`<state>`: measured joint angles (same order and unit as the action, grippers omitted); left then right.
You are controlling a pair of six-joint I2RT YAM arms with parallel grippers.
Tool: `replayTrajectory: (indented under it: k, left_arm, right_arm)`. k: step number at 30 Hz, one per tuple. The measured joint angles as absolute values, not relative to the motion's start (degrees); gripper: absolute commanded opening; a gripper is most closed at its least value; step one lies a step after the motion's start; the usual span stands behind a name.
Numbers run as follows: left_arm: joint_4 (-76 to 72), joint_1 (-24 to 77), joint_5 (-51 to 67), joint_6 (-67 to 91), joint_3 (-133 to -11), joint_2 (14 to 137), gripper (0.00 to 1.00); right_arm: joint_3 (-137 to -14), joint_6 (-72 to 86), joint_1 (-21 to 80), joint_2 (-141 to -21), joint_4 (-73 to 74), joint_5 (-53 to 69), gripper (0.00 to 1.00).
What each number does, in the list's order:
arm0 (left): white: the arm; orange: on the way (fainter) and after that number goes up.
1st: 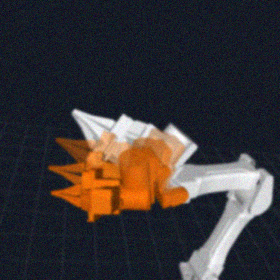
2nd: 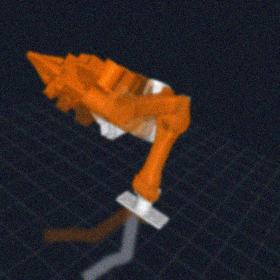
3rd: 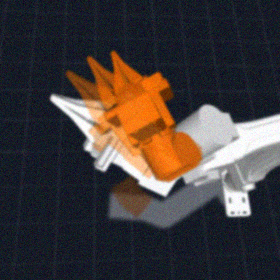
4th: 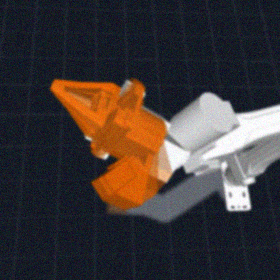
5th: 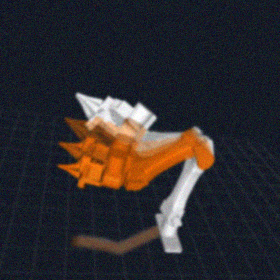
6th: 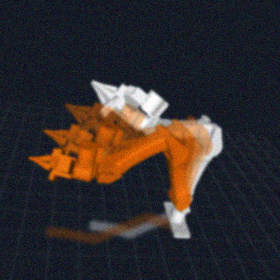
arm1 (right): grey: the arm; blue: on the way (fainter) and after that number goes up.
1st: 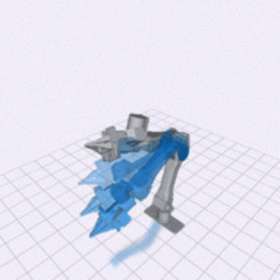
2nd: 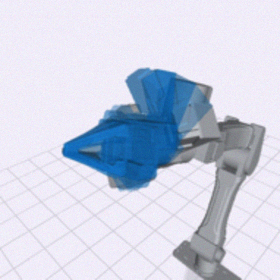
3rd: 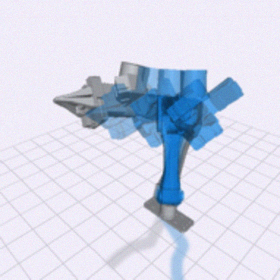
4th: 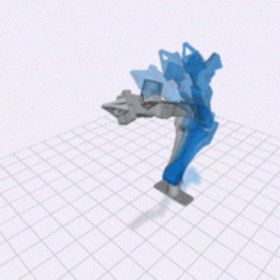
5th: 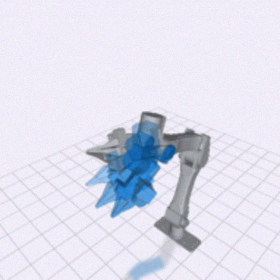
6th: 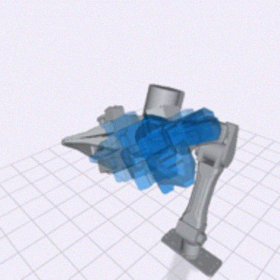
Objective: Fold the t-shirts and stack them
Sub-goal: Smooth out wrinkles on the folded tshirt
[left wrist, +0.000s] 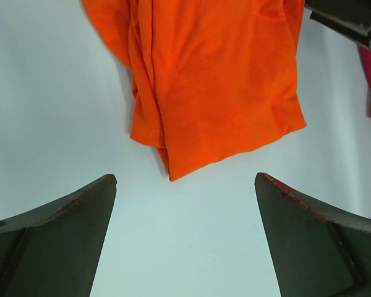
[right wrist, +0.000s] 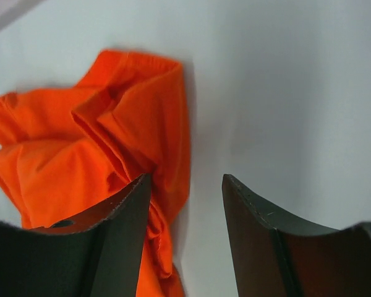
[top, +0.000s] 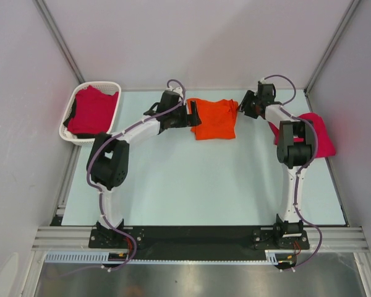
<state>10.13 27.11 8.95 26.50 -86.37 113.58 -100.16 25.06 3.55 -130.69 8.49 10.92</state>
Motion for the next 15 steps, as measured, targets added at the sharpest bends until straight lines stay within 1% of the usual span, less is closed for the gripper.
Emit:
replayTrajectory:
  k: [3,5,11,13,15]
  left_arm:
    - [13.41,27.16,7.66,26.46,-89.32,114.5,1.0]
    - [14.76,27.2,6.2,26.44,-94.21,116.79,1.0]
    - [19.94,27.18,2.92,26.26,-117.01,130.45,0.99]
    - [22.33,27.14,2.24,26.26,-126.19,136.42,0.97]
    - [23.38,26.83,1.72,26.46,-131.7,140.7,0.95]
  right_arm:
    - [-100.27,25.54,3.68,-131.0,10.87,14.94,0.55]
    - [-100.29,25.93,3.84,-130.93,10.94,17.08,0.55]
    - [-100.25,26.94,3.84,-130.91,10.96,20.58,0.55]
    - [-100.27,27.03,3.68,-130.91,10.96,21.52,0.55]
    - [-100.4,27.03,3.62,-130.91,11.16,22.06,0.55]
